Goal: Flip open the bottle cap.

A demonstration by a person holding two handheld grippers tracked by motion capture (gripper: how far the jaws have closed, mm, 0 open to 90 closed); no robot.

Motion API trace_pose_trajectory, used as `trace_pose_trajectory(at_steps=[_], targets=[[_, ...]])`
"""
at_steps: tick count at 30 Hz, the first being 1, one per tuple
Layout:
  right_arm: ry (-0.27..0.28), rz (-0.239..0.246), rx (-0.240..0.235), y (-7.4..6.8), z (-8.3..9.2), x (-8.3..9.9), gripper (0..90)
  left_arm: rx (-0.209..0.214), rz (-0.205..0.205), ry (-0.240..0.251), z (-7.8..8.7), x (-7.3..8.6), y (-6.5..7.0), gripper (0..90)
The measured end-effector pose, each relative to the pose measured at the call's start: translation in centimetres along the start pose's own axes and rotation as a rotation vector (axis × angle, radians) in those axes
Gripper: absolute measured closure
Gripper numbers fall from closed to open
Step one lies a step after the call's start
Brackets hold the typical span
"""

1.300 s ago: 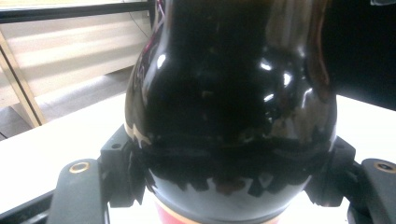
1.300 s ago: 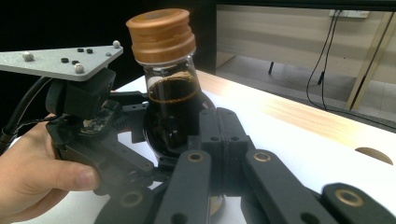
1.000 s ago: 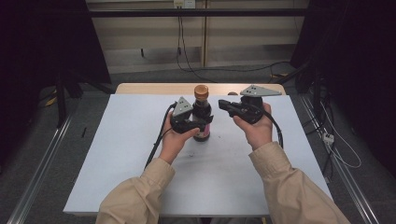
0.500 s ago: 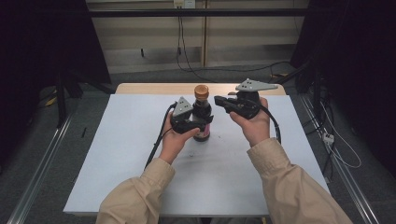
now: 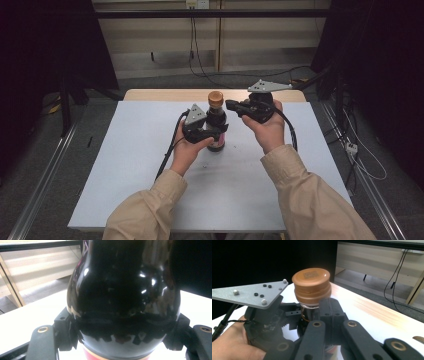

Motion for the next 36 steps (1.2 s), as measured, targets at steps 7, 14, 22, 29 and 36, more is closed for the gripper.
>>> trace_pose_trajectory(at_steps=[7, 14, 22, 29, 36], targets=[[0.002, 0.018, -0.006, 0.0, 0.1, -0.2, 90.0, -0.002, -0.003, -0.002, 0.0, 0.0, 0.0, 28.4], [0.006, 0.034, -0.015, -0.4, 0.2, -0.8, 90.0, -0.006, 0.004, 0.001, -0.1, 0.0, 0.1, 28.4], [-0.002, 0.047, -0.018, -0.6, 0.1, -1.1, 90.0, -0.006, 0.004, 0.001, -0.1, 0.0, 0.1, 28.4], [-0.018, 0.06, -0.019, -0.6, -0.1, -1.1, 90.0, -0.005, 0.001, -0.002, 0.0, 0.0, 0.1, 28.6], [-0.023, 0.059, -0.021, -0.6, -0.1, -1.2, 90.0, -0.006, -0.001, -0.004, 0.0, 0.0, 0.1, 28.9]])
Point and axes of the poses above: each handheld gripper's, and its own axes: z roughly backward along the jaws, x roughly out of its underside, y roughly to its right, the point moved 3 cm from there along -z, roughly forward along the jaws, and after that the axes turned 6 degrees about -z, right-handed, at the moved point
